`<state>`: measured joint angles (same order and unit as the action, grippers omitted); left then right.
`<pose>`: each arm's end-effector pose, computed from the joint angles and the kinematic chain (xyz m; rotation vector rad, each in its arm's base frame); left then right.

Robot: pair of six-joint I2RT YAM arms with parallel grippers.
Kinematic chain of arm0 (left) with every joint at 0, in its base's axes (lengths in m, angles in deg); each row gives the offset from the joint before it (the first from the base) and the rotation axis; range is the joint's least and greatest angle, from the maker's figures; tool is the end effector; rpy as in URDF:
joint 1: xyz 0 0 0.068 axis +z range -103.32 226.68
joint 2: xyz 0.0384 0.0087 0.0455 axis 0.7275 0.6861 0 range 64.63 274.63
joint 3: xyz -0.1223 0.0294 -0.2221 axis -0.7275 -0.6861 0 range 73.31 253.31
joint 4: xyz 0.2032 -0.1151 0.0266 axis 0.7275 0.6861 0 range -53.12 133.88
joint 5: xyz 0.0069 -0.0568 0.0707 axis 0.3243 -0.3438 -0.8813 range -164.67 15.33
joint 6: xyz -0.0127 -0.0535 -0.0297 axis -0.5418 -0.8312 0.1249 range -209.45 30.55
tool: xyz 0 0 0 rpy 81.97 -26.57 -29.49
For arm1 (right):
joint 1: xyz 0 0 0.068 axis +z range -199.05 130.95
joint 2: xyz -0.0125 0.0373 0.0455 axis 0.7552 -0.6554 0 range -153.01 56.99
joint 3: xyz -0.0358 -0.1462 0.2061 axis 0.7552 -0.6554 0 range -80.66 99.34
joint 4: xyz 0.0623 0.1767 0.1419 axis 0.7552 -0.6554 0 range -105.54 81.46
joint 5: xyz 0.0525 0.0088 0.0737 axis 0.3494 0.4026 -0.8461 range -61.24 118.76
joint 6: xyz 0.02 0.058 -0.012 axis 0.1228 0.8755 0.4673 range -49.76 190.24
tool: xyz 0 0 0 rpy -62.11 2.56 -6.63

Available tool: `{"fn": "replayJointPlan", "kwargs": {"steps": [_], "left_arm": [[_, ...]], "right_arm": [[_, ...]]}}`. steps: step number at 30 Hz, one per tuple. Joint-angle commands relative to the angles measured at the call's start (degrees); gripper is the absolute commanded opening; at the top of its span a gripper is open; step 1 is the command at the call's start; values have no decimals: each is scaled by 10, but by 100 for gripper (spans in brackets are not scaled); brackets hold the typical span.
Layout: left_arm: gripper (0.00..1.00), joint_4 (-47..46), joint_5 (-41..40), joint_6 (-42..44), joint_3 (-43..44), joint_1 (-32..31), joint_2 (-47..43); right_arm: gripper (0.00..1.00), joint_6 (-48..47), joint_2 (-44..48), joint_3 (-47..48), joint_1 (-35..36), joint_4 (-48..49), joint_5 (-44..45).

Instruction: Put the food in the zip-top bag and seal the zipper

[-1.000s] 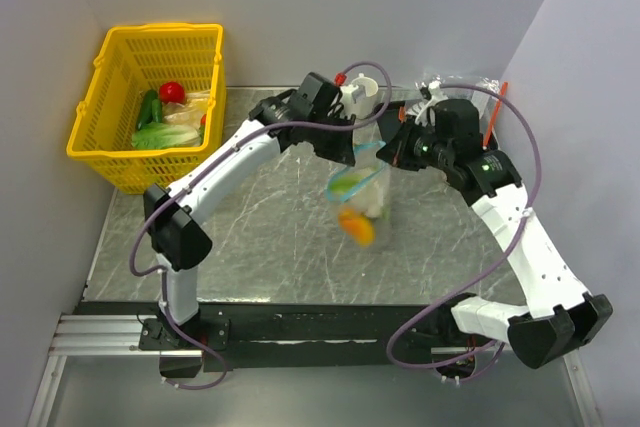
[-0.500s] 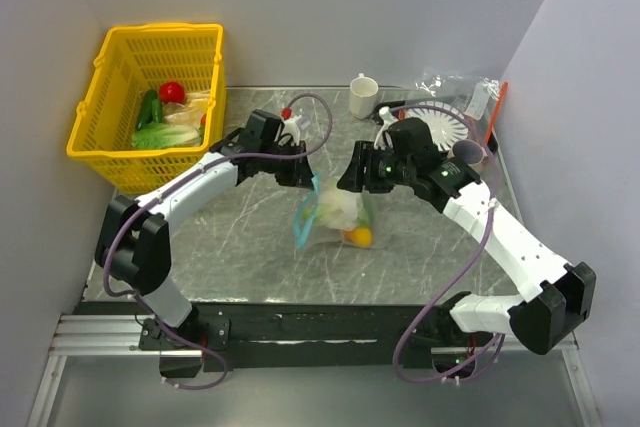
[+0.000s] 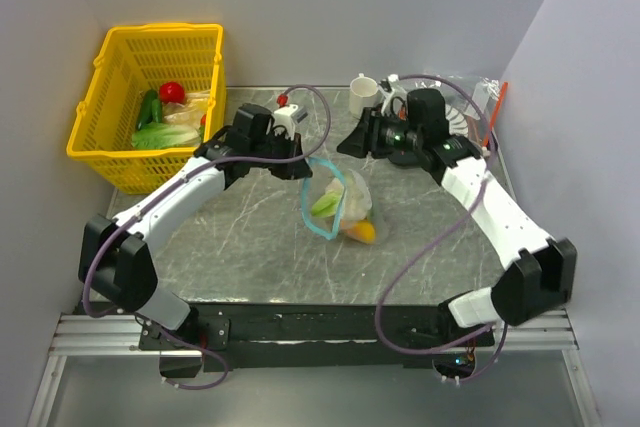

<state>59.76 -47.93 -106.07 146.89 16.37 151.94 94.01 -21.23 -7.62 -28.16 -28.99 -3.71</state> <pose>0.2712 -0.1834 0.2965 0.5437 2.2371 -0.9561 0.2655 0.1287 0.3449 -0.3275 2.0807 1.0534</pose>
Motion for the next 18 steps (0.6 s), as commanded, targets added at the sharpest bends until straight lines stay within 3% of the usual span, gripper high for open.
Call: {"fn": "replayJointPlan", "kwargs": {"steps": [1,4,7,10,14,18], "left_arm": [[1,-60,24,51,34,3,-35],[1,-65,36,65,57,3,-23],[1,-49,34,81,89,4,1],[1,-37,25,93,114,4,23],[1,-30,15,105,136,5,51],[1,-47,45,113,137,8,59]], "right_arm": [[58,-67,-54,55,-12,50,-87],[59,-108,-57,42,-22,68,-95],[54,-117,-75,47,-25,54,-73],[49,-105,-91,35,-18,57,-127],[47,-40,-39,-64,13,179,-145],[48,-32,-3,-91,48,200,-138]]}}
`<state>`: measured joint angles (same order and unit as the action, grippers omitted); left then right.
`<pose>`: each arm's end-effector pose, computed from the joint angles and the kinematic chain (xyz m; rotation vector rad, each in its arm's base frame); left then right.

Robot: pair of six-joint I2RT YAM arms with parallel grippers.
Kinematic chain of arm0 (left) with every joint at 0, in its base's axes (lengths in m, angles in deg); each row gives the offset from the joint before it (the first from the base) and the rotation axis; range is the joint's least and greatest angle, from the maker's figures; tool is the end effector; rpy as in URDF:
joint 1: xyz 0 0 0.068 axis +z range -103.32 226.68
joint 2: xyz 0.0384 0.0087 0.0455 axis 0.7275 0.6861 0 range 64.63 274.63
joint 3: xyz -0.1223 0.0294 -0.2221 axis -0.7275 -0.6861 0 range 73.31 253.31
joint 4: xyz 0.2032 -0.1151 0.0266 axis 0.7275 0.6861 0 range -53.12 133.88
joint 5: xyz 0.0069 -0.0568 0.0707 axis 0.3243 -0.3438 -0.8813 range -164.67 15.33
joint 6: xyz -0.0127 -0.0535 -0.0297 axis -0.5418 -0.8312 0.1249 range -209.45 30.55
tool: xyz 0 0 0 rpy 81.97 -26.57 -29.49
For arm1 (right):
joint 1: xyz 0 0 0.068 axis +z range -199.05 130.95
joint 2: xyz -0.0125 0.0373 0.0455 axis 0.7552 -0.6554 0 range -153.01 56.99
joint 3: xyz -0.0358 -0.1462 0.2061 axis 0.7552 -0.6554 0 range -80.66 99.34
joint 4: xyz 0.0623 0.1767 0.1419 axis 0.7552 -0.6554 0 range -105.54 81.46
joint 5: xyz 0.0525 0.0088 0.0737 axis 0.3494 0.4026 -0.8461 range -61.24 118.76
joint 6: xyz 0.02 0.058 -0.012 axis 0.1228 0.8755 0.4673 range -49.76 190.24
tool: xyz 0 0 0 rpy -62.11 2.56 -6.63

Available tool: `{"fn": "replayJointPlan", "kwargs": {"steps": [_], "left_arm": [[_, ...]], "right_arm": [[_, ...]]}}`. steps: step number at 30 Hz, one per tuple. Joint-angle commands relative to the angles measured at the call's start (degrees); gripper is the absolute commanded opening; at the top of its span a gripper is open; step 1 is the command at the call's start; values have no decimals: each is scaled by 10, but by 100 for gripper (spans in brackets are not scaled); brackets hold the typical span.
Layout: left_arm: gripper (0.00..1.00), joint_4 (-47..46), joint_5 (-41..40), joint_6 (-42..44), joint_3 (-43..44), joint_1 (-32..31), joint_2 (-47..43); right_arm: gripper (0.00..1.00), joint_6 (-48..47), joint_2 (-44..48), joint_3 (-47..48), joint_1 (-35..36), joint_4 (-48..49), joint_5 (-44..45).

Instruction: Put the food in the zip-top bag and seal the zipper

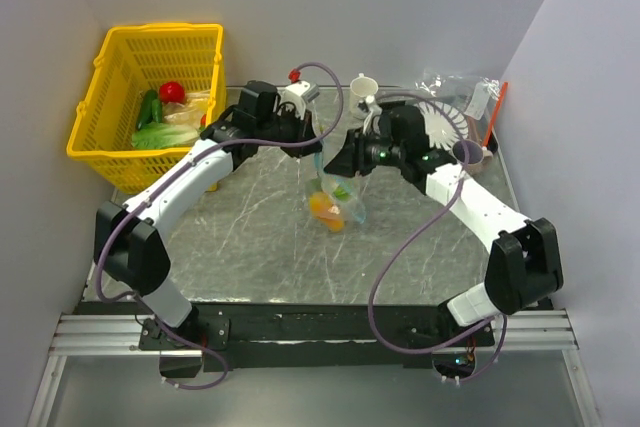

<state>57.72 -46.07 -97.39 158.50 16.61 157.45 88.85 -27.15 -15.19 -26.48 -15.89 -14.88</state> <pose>0.2972 -0.1984 0.3346 0.7180 2.0063 -0.9161 0.2799 0.1519 0.2979 -0.5803 2.0211 1.2126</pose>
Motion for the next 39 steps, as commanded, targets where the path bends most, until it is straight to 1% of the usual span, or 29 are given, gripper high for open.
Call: {"fn": "replayJointPlan", "kwargs": {"steps": [1,4,7,8,10,13,15,17,20,25,29,31,34,39], "left_arm": [[1,-33,36,33,19,5,3],[1,-62,77,45,9,6,-8],[1,-84,106,56,-1,7,-28],[1,-91,115,60,-8,7,-39],[1,-113,138,71,-19,8,-54],[1,-143,143,64,-37,9,-79],[1,-151,183,66,-44,10,-89],[1,-176,205,47,-53,9,-98],[1,-182,245,41,-56,9,-115],[1,-170,300,69,-57,9,-150],[1,-134,336,73,-29,9,-169],[1,-133,350,70,-23,9,-178],[1,-145,370,58,-22,9,-193],[1,-171,398,26,-22,9,-208]], "right_arm": [[48,13,64,-15,31,64,-19],[48,-4,98,-15,14,62,16],[49,6,130,-18,-17,72,15],[50,11,144,-17,-28,89,14],[52,11,166,-12,-34,88,27],[53,0,189,7,-44,65,48],[53,-11,197,25,-47,41,52],[53,-18,205,43,-49,22,59],[53,-16,218,55,-52,14,60],[53,-6,254,45,-53,30,75],[53,3,284,13,-53,87,66],[54,1,291,4,-53,107,41],[54,-3,288,11,-52,103,5],[54,-7,274,26,-52,93,-28]]}}
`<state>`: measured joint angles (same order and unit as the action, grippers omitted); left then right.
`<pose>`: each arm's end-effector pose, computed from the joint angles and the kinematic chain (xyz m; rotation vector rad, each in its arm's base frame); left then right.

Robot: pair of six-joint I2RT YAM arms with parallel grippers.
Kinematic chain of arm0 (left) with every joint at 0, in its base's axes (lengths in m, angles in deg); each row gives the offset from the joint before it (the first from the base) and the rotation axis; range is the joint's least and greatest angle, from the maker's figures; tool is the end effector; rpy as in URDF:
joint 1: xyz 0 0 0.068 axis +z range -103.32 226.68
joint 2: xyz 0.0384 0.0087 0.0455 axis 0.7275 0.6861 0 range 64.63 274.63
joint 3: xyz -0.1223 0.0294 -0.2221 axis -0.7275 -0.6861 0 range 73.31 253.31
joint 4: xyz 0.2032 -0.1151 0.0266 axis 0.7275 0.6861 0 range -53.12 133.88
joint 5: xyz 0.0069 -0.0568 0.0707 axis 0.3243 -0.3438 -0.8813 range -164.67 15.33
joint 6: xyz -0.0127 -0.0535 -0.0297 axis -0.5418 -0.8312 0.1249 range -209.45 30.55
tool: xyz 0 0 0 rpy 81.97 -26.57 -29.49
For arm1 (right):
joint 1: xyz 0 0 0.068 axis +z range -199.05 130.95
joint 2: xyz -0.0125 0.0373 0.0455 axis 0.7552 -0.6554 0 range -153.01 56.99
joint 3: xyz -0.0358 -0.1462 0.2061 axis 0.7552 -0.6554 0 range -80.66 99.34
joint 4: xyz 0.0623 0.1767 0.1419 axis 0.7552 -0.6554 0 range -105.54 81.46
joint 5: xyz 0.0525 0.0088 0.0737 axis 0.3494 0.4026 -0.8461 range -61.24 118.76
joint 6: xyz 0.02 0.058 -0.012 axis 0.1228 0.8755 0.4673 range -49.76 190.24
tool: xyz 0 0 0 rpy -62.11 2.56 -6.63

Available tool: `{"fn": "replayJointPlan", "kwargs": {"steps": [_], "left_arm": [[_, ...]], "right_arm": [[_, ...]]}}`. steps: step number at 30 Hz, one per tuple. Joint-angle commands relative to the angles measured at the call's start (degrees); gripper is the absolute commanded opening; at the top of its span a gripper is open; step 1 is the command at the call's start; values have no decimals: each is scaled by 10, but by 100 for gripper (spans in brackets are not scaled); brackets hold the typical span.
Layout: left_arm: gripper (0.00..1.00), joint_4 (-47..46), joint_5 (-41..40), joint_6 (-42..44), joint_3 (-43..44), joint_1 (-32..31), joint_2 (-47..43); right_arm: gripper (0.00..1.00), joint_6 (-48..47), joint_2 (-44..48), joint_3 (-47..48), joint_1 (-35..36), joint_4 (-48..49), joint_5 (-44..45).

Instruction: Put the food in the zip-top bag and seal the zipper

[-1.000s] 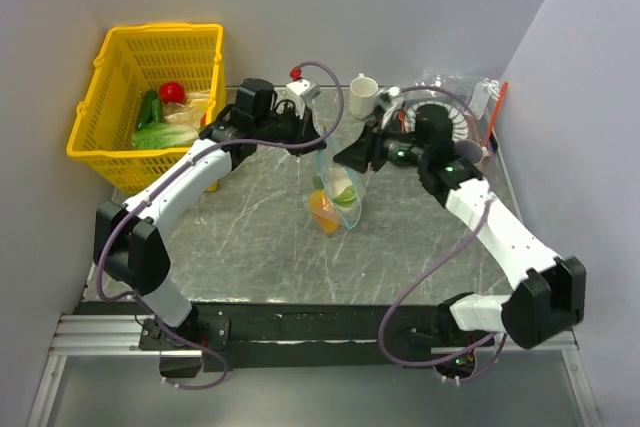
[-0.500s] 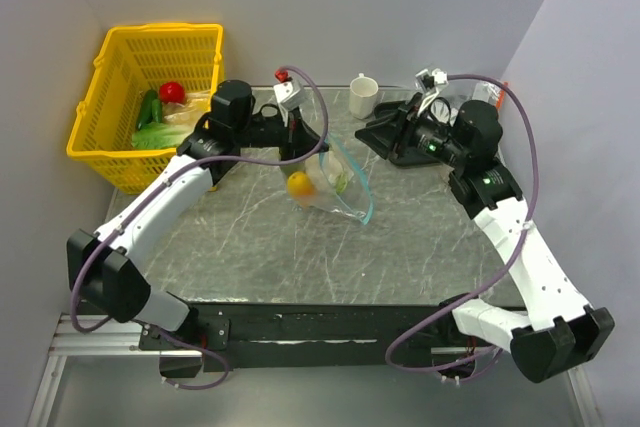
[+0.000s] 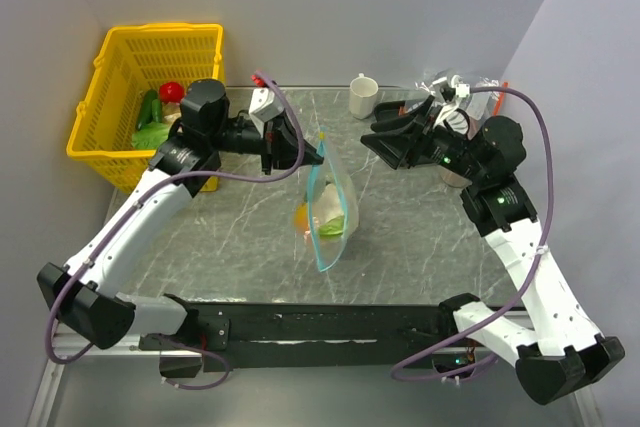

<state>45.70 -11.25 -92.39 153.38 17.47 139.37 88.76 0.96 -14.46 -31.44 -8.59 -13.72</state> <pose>0.2066 -0.1643 0.4248 1.2131 1.2871 -1.3061 0.1740 0.0889 0.4338 -0.6309 1.3881 1.0232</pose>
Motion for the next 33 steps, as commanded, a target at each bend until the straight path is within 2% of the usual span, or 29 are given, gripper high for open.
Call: {"fn": "replayJointPlan", "kwargs": {"steps": [1,7,12,16,22,27,29,33], "left_arm": [[1,-54,57,-30,29,0,-30],[1,-59,88,-51,22,0,-52],[1,-55,113,-49,17,1,-63],[1,-43,132,-48,28,2,-59],[1,-83,162,-79,20,2,-63],[1,-172,207,-171,9,2,-50],[1,-175,217,-175,10,0,-47],[1,-147,237,-162,27,-3,-36]], "right_arm": [[54,-4,-8,19,-3,24,-48],[57,-12,-15,21,-2,60,-120],[55,-32,-32,25,8,88,-213],[58,-114,-50,45,30,18,-227],[60,-114,-72,58,36,38,-219],[70,-180,-81,83,69,8,-238],[75,-175,-82,77,74,56,-256],[79,-99,-90,72,77,159,-300]]}}
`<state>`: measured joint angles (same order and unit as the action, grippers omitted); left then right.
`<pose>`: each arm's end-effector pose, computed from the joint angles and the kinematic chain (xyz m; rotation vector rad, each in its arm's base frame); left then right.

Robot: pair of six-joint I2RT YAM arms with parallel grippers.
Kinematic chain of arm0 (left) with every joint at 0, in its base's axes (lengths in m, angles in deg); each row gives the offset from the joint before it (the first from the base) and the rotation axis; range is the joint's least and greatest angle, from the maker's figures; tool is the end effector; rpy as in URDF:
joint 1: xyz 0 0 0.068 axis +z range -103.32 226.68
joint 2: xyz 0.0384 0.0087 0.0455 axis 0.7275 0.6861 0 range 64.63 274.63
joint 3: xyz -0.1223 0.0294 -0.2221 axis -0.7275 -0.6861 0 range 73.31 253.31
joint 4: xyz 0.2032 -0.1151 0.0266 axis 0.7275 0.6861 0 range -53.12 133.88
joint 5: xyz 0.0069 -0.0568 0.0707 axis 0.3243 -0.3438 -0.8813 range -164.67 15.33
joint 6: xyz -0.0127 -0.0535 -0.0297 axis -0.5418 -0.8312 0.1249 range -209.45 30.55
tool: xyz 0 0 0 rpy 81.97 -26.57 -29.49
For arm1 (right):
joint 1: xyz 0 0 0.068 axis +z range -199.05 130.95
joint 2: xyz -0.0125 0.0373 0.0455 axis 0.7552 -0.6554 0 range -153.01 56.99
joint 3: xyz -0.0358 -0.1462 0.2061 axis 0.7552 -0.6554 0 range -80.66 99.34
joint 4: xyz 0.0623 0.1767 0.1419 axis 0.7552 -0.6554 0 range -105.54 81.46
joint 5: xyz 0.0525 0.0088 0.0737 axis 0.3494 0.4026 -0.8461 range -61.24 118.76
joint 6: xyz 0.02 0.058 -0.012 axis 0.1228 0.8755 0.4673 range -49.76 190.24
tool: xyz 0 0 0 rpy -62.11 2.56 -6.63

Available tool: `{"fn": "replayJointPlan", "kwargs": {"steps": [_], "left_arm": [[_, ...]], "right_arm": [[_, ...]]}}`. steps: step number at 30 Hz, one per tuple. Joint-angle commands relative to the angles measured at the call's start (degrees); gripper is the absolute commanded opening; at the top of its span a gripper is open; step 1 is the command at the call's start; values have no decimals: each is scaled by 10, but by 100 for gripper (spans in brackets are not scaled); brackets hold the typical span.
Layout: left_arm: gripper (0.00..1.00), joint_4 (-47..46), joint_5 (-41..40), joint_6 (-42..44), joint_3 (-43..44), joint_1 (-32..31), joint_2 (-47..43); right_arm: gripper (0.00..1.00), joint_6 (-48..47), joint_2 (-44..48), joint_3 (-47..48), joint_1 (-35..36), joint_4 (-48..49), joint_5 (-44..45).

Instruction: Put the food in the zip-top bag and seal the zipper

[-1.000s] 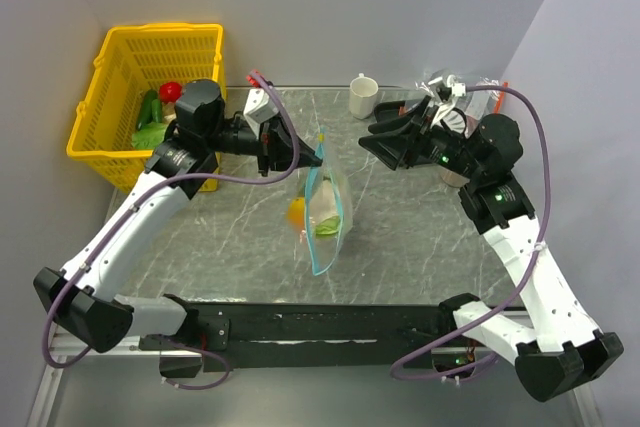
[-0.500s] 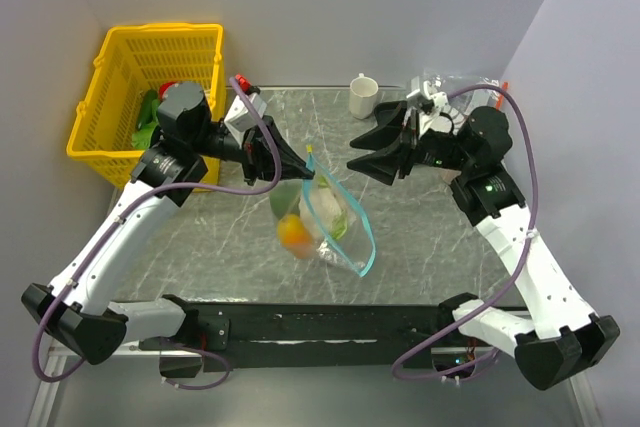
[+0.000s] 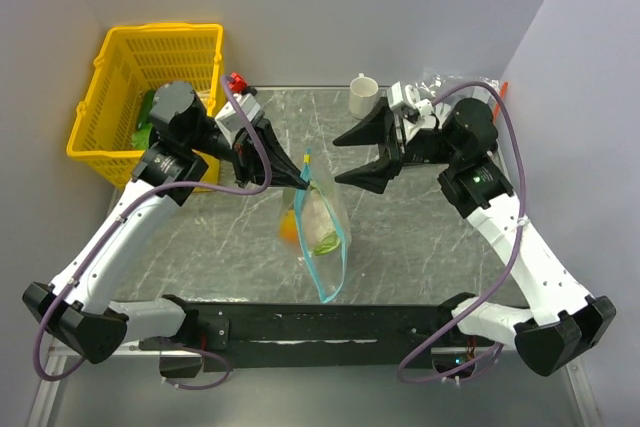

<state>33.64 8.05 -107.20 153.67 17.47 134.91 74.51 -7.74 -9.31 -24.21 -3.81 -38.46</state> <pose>0.1669 -0.1475 0.4604 1.4378 1.0525 -1.5614 0.1757 0.1297 0.4385 -1.2279 1.0547 1.1942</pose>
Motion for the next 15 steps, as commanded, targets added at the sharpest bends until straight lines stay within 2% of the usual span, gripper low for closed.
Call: {"fn": "replayJointPlan", "kwargs": {"steps": [1,8,15], "left_arm": [[1,-23,46,-15,27,-5,13],[1,-23,46,-34,42,-26,40],[1,-38,46,-51,47,-39,49]], "right_arm": [[80,49,-7,25,6,127,-58],[80,43,-53,93,26,94,-97],[75,56,-65,99,31,100,-115]]}}
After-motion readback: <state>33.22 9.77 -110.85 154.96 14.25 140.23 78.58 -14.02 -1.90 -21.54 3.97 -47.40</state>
